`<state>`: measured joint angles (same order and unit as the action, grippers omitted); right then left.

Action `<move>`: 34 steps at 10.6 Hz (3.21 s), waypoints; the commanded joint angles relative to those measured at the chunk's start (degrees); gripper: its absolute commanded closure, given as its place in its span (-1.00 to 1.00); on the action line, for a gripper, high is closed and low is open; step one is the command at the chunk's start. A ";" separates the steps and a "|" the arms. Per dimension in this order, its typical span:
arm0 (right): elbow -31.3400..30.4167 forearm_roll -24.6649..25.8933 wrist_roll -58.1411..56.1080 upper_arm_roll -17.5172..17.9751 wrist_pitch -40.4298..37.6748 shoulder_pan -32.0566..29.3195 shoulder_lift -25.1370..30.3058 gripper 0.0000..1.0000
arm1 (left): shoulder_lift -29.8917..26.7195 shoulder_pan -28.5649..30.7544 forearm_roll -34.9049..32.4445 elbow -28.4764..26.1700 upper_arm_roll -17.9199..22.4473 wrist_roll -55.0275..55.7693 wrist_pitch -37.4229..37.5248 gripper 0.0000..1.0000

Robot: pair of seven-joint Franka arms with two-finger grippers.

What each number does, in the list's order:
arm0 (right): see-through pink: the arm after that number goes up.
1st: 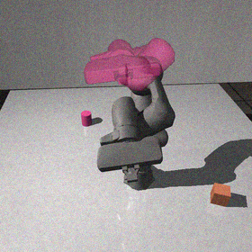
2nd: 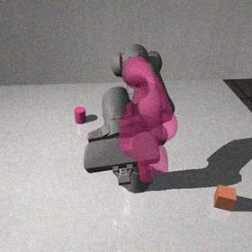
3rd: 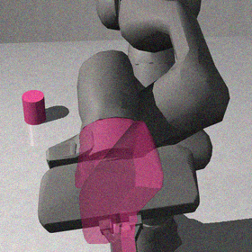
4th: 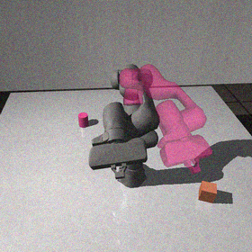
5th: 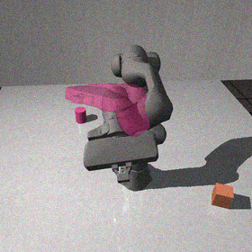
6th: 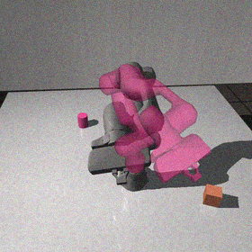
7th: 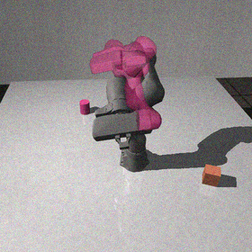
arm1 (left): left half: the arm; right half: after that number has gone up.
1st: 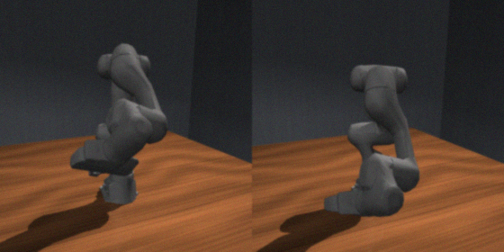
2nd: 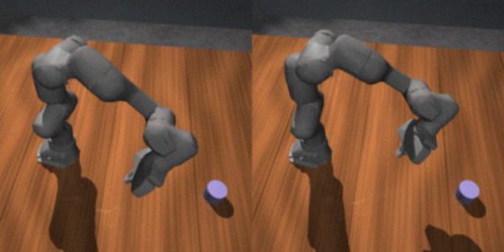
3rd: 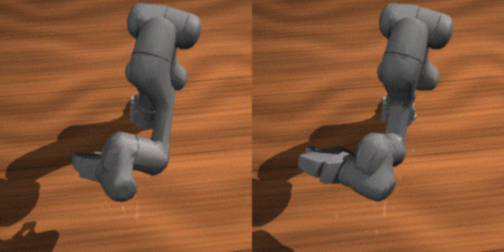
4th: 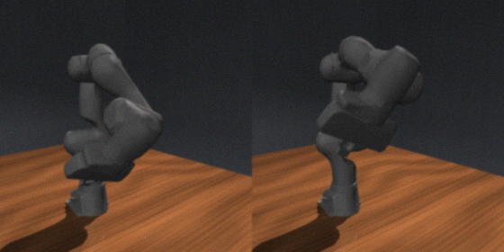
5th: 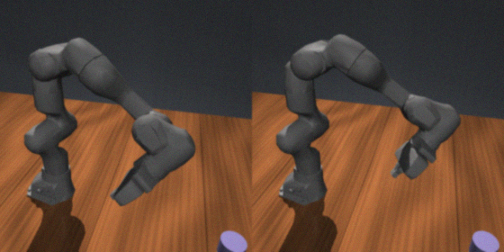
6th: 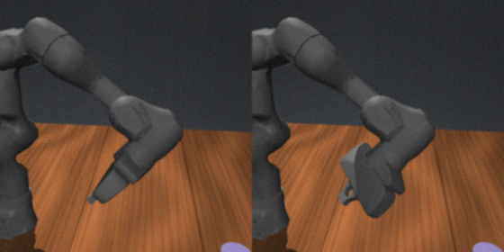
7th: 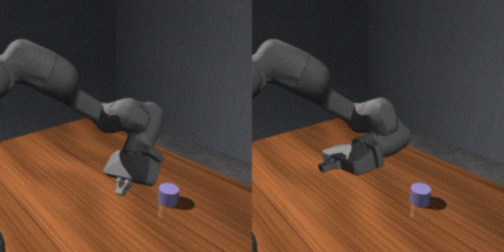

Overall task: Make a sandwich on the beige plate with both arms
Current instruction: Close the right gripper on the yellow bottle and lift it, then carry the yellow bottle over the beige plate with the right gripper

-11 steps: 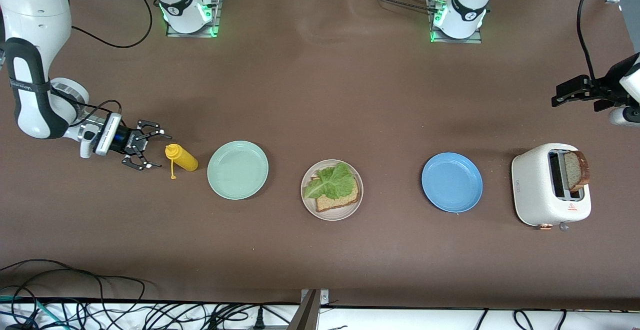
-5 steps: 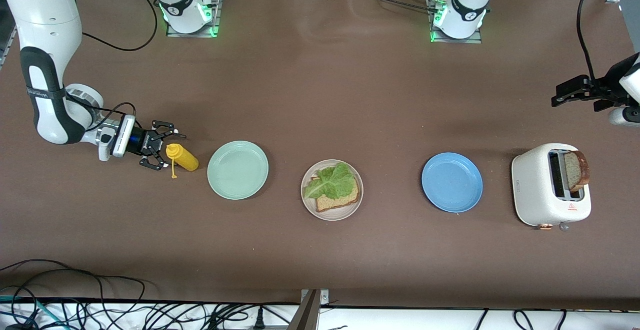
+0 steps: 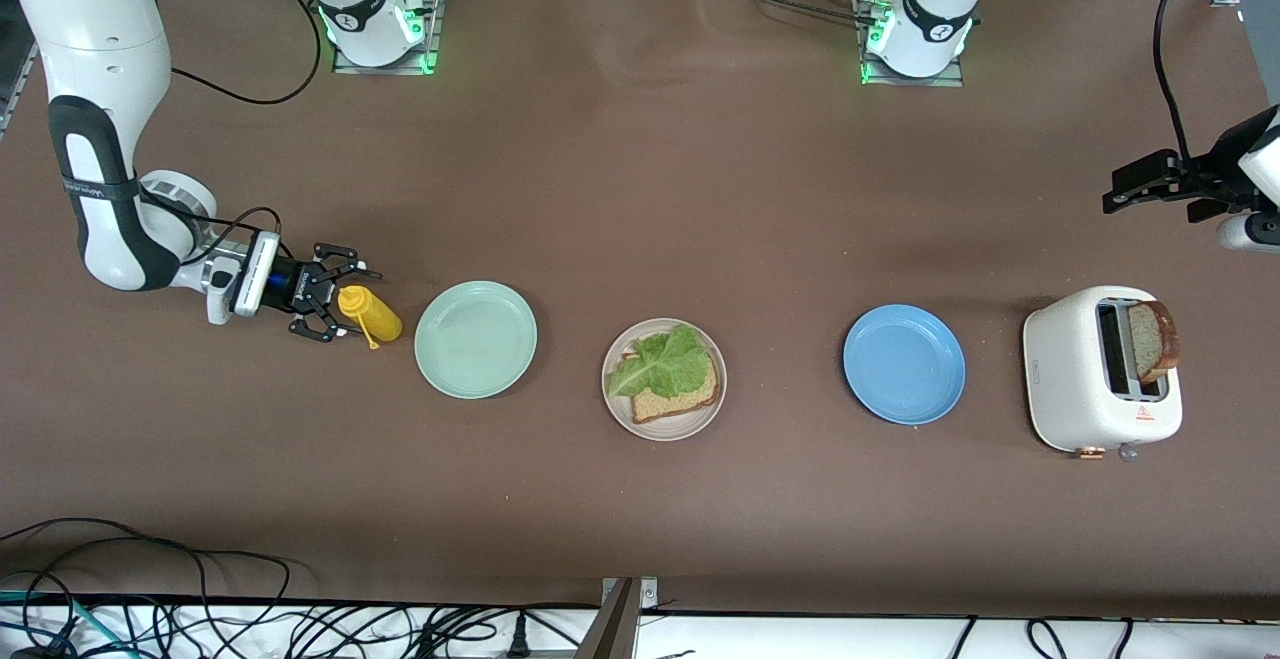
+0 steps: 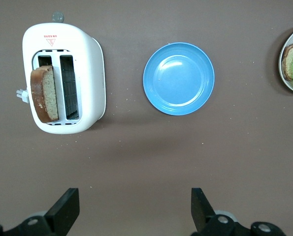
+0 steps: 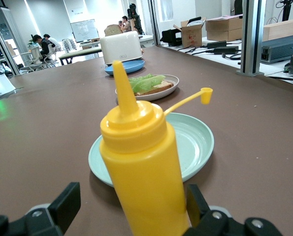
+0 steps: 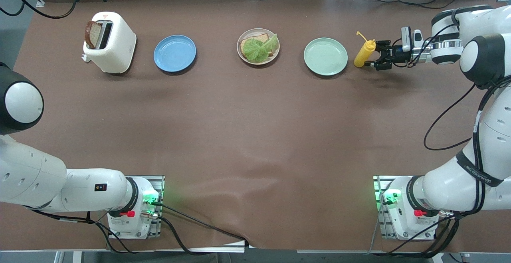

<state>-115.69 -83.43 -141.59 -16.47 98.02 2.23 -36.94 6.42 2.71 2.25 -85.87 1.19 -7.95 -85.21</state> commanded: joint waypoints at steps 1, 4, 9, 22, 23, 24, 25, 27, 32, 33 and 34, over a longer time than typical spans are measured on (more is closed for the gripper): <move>0.99 -1.21 -0.79 1.53 0.50 -0.65 -0.85 -0.51 | 0.61 0.28 -0.58 1.50 -0.31 -0.40 0.57 -1.00; 1.08 -0.95 -0.62 1.62 1.03 -0.65 -0.67 0.77 | 0.61 0.28 -0.59 1.50 -0.31 -0.40 0.57 -1.00; 1.52 2.81 2.79 1.71 7.16 -0.65 3.62 1.00 | 0.61 0.28 -0.58 1.50 -0.32 -0.40 0.57 -1.00; 23.54 57.16 83.78 13.83 24.23 12.85 8.31 1.00 | 1.48 1.77 -0.58 1.50 -0.14 -1.01 0.57 -1.00; 25.75 63.15 89.59 14.36 24.06 14.71 7.51 1.00 | 1.66 1.94 -0.58 1.50 -0.14 -1.10 0.57 -1.00; 25.95 66.78 92.43 16.62 24.06 14.91 7.07 1.00 | 1.84 2.56 -0.58 1.50 -0.05 -1.10 0.49 -1.00; 26.56 69.69 94.55 17.87 24.06 15.52 6.28 1.00 | 2.36 3.00 -0.58 1.59 -0.05 -1.19 0.22 -1.00; 27.97 77.58 99.81 17.88 23.71 19.11 4.96 1.00 | 3.41 4.14 -0.76 2.02 0.04 -1.19 -0.83 -1.00; 31.91 86.66 102.83 18.05 21.87 24.04 1.62 1.00 | 6.40 8.18 -0.76 3.17 0.04 -1.28 -4.69 -1.00; 34.54 89.98 104.31 17.88 18.55 25.27 -0.04 1.00 | 7.10 8.97 -0.93 3.17 0.04 -1.28 -5.66 -1.00; 36.83 93.50 105.02 17.88 15.82 26.67 -1.45 1.00 | 7.98 9.41 -2.94 3.17 -0.05 -1.28 -6.89 -1.00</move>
<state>-84.99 5.61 -38.58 1.74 118.62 26.82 -34.97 12.38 11.18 1.69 -84.84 1.56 -8.20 -91.28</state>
